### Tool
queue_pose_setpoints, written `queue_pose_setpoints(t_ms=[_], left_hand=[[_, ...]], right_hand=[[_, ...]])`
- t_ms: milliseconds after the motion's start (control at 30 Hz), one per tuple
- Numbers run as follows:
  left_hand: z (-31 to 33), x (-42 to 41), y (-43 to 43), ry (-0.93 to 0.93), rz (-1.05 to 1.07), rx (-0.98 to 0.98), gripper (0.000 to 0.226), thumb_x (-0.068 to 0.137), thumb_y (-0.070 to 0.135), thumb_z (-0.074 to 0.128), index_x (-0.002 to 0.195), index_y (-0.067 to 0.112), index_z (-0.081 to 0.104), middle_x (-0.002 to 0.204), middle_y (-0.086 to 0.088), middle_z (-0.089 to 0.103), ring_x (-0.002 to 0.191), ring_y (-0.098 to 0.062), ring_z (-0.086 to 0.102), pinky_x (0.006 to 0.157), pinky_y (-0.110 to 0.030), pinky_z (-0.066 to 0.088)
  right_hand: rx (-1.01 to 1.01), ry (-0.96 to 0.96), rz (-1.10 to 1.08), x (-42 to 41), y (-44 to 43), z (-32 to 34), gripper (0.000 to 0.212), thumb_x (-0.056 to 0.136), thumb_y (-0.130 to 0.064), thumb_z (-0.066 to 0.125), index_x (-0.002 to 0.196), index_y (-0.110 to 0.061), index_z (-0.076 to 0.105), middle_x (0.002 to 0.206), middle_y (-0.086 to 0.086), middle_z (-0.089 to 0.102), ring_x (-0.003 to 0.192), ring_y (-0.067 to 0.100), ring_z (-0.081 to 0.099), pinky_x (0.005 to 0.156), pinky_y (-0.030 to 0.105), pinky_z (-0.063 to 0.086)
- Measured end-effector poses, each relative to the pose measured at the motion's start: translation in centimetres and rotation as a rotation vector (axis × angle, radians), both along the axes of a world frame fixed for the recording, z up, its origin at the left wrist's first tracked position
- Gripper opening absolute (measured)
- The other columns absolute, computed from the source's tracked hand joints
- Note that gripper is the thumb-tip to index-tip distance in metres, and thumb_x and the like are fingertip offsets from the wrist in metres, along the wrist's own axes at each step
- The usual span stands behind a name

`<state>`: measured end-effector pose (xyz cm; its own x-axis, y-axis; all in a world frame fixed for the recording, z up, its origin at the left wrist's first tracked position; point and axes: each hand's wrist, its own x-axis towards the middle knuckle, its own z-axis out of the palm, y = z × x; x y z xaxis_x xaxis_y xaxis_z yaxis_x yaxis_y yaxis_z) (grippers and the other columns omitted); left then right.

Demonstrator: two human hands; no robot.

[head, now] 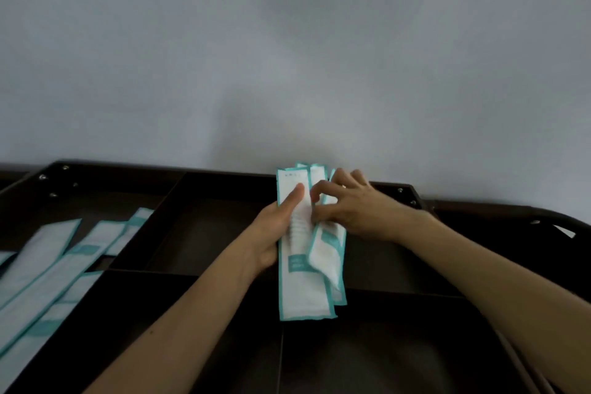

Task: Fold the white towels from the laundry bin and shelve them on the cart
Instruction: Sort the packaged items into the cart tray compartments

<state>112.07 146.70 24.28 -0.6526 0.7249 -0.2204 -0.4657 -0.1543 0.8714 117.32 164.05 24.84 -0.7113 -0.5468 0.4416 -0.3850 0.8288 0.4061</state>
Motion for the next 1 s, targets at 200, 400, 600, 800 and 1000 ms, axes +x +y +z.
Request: queue_pose_setpoints(t_ms=[200,400,600,800,1000], left_hand=[[-0.3,0.0,-0.4,0.111,0.001,-0.068,0.027,0.076,-0.013,0.063,0.098,0.003,0.065,0.085,-0.013,0.070,0.067,-0.020,0.068,0.063,-0.028,0.058],[-0.4,0.5,0.3,0.050,0.222,0.013,0.036,0.075,-0.022,0.056,0.105,-0.002,0.060,0.086,-0.015,0.068,0.061,-0.020,0.068,0.054,-0.029,0.057],[-0.1,0.2,0.7,0.011,0.352,0.096,0.028,0.083,-0.013,0.055,0.109,-0.004,0.058,0.084,-0.014,0.066,0.057,-0.017,0.067,0.049,-0.025,0.055],[-0.2,0.3,0.1,0.049,0.250,-0.008,0.012,0.086,-0.002,0.059,0.095,0.005,0.064,0.079,-0.010,0.071,0.063,-0.020,0.069,0.054,-0.028,0.057],[-0.1,0.6,0.4,0.111,0.285,-0.059,0.007,0.084,0.001,0.063,0.089,0.004,0.065,0.074,-0.007,0.071,0.058,-0.015,0.068,0.054,-0.024,0.056]], right_hand=[[-0.842,-0.197,-0.231,-0.4,-1.9,-2.6,0.041,0.075,-0.050,0.048,0.101,-0.019,0.058,0.118,0.005,0.049,0.109,0.026,0.051,0.093,0.047,0.044],[-1.517,-0.222,-0.721,-0.5,-3.2,-2.2,0.085,0.077,-0.036,0.073,0.143,-0.019,0.023,0.147,0.012,0.019,0.136,0.030,0.023,0.113,0.035,0.018],[-2.082,-0.667,-0.414,-0.3,-3.5,-1.8,0.011,0.090,-0.013,0.057,0.094,-0.006,0.064,0.083,0.006,0.069,0.063,0.013,0.065,0.061,0.024,0.054],[-1.998,-0.670,-0.412,0.8,-1.5,-0.7,0.009,0.092,-0.008,0.052,0.095,-0.008,0.061,0.089,0.008,0.069,0.073,0.017,0.065,0.076,0.031,0.053],[-2.086,-0.660,-0.335,0.7,-2.5,-1.1,0.012,0.089,-0.009,0.058,0.100,-0.007,0.062,0.094,0.008,0.070,0.074,0.018,0.066,0.069,0.031,0.056]])
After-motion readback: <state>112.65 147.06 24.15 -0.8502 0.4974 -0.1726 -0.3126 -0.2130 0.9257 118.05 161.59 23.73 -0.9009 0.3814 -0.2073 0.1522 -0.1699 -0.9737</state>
